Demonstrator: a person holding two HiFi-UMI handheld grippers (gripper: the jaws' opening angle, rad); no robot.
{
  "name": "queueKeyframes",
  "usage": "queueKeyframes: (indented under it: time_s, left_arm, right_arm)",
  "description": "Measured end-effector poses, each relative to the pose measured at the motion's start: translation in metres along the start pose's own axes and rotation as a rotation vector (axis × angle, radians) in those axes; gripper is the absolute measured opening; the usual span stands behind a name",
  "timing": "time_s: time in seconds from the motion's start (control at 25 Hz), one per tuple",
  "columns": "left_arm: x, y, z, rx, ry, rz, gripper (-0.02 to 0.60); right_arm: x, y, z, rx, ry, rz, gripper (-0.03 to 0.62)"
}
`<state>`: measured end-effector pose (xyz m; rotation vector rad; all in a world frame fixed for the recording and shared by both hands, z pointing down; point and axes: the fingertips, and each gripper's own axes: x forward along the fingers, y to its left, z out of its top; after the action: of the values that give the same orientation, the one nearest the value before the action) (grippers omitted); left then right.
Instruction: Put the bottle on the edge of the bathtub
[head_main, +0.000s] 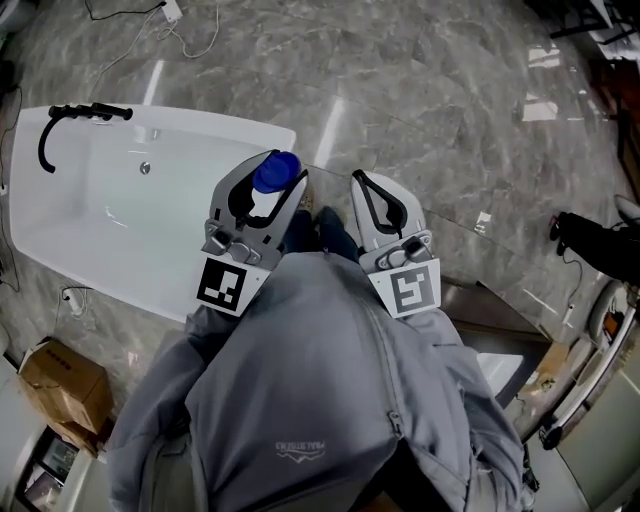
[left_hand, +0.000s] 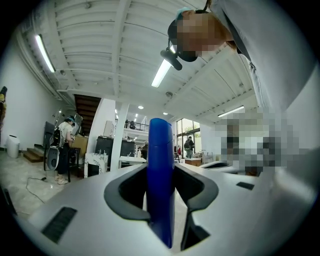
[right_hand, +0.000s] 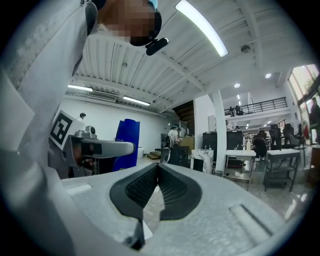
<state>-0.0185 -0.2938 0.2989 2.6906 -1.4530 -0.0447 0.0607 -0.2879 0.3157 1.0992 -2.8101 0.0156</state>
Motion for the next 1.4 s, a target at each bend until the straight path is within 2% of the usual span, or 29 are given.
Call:
queueKeyframes:
  time_s: [0.4, 0.8, 1.04, 1.4]
  left_arm:
    - [0.016, 0.033, 0.014, 0.027, -0.047, 0.167, 0.153]
    - [0.024, 0.079, -0.012, 0.048, -0.079, 0.294, 0.154]
    - [0.015, 0.110, -0.037, 0.056, -0.084, 0.352, 0.155]
    - [-0.006, 0.164, -0.099, 0.053, -0.066, 0.435, 0.154]
  right_arm:
    - [0.039, -0.030, 0.017, -0.017, -0.067, 0.047, 0.003]
    - [0.098, -0.031, -0.012, -0.027, -0.081, 0.159, 0.003]
    - [0.132, -0.016, -0.036, -0.030, -0.079, 0.216, 0.003]
    - [0.179, 0.012, -0.095, -0.055, -0.052, 0.301, 0.003]
